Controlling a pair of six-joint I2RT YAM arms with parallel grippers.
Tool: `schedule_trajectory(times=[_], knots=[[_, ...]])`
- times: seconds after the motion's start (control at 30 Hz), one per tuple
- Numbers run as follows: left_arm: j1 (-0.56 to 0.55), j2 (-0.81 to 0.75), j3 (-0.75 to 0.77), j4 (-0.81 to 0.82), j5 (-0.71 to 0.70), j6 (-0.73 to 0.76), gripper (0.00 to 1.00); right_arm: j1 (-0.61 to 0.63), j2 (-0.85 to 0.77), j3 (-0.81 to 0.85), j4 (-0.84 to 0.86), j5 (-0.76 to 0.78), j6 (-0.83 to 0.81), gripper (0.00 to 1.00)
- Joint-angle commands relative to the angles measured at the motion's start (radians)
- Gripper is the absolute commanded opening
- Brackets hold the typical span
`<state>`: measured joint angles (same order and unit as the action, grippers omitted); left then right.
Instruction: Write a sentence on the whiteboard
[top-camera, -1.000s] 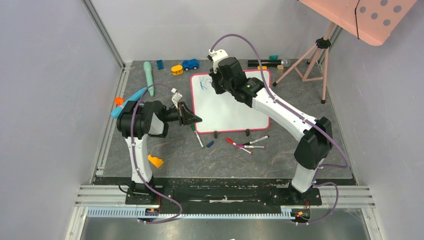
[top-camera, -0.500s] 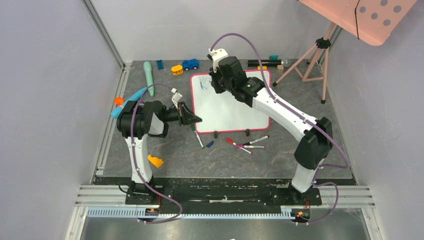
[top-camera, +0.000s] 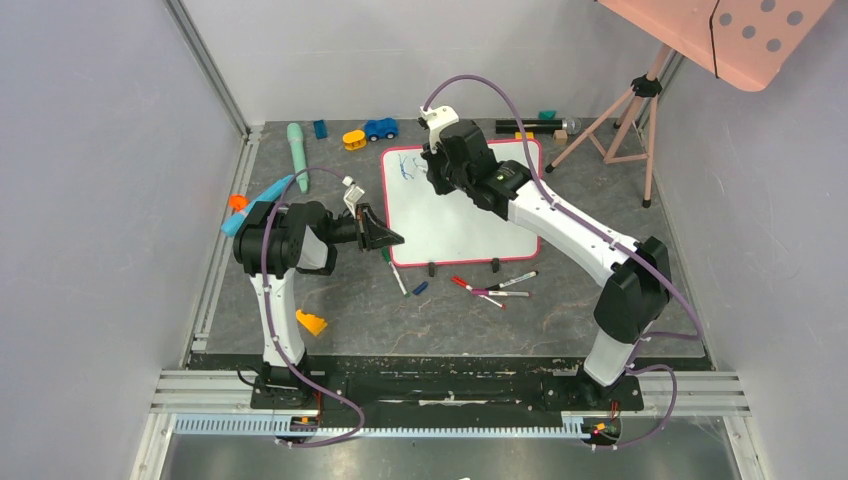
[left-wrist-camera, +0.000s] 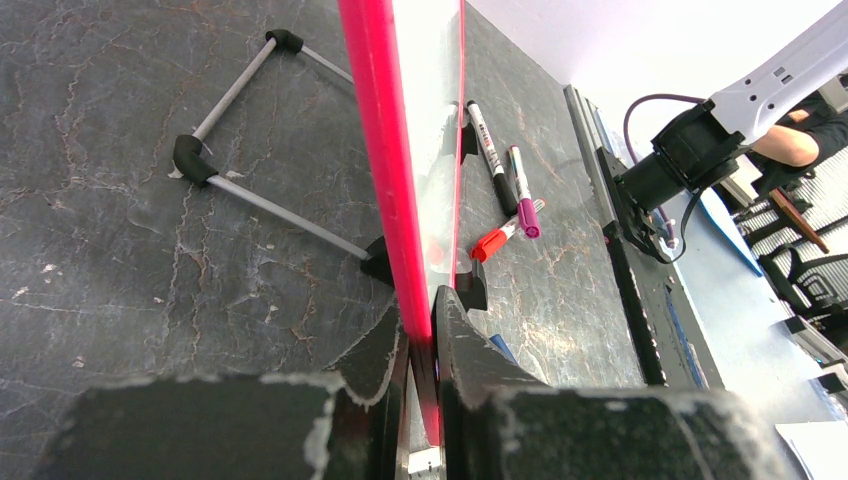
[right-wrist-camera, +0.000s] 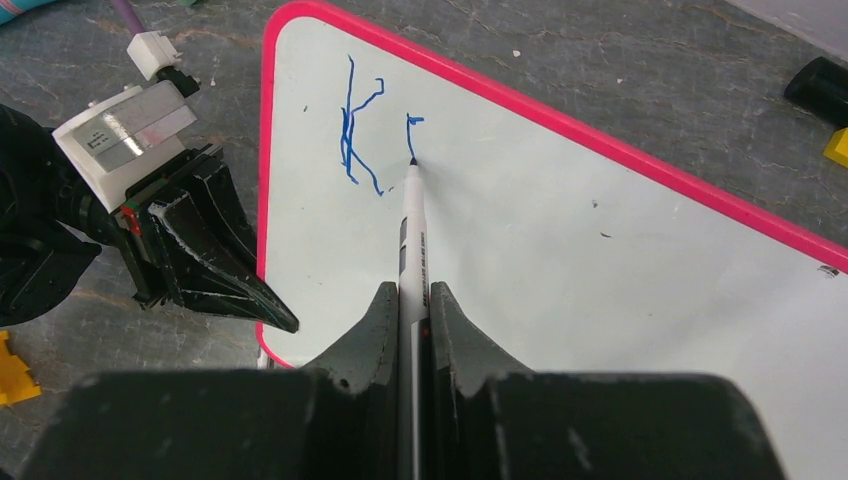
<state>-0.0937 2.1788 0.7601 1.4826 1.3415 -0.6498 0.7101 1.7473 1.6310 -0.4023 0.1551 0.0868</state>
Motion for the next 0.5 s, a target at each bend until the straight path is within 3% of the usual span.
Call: schedule_trajectory(times=[0.0, 0.47], knots=[[-0.002, 0.021, 0.000, 0.074, 0.036, 0.125, 0.02, -0.003, -0.027, 0.008, 0.042, 0.007, 0.004, 0.00], [-0.001, 0.020, -0.001, 0.074, 0.035, 0.125, 0.02, -0.004, -0.030, -0.020, 0.033, -0.001, 0.001, 0.00]])
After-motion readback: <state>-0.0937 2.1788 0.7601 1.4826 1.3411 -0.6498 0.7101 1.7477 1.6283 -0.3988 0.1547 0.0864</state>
